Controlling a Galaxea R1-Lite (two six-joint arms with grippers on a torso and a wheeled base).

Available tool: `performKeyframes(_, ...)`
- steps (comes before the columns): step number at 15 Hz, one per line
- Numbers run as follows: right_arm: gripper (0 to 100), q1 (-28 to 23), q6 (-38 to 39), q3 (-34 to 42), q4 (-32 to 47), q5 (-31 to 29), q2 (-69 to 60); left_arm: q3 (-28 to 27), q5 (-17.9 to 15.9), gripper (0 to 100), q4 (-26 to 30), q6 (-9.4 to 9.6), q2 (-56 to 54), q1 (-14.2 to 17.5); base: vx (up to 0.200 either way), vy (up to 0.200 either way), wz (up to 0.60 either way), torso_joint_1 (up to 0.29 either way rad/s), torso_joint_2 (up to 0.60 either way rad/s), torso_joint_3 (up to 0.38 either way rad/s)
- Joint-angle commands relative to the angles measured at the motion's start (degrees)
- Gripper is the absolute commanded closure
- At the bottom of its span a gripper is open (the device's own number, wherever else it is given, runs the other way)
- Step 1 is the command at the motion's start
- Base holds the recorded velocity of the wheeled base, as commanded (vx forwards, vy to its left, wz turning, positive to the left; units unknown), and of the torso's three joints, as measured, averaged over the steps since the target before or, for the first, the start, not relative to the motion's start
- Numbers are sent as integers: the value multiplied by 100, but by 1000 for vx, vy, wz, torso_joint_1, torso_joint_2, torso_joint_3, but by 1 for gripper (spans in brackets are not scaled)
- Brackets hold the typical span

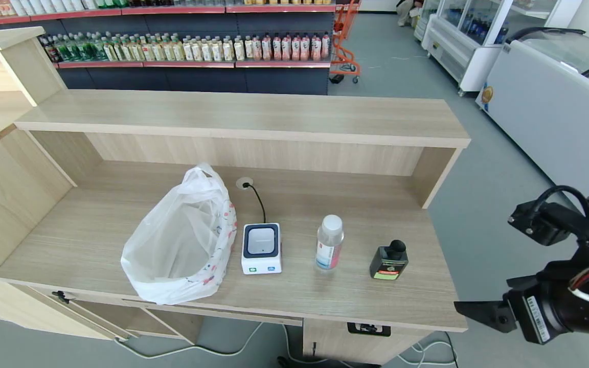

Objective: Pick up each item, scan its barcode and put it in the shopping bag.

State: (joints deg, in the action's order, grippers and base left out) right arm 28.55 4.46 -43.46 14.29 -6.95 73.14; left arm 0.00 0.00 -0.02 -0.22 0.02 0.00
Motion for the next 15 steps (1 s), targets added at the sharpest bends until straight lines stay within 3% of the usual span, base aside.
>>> performKeyframes(1, 0, 19, -16, 303, -365, -166, 640, 0, 0, 0, -6, -4, 6, 0, 0, 0, 0, 0, 0, 0)
performKeyframes(5, 0, 388, -24, 285, -1499, -360, 1756, 0, 0, 0, -6, -4, -2, 0, 0, 0, 0, 0, 0, 0)
performKeyframes(11, 0, 757, -68, -57, -2527, -580, 2907, 0, 0, 0, -6, -4, -2, 0, 0, 0, 0, 0, 0, 0)
performKeyframes(13, 0, 880, -68, -303, -3433, -588, 3558, 0, 0, 0, 2, -4, 6, 0, 0, 0, 0, 0, 0, 0)
performKeyframes(15, 0, 889, -77, -532, -3547, -738, 3813, 0, 0, 0, -6, -4, 6, 0, 0, 0, 0, 0, 0, 0)
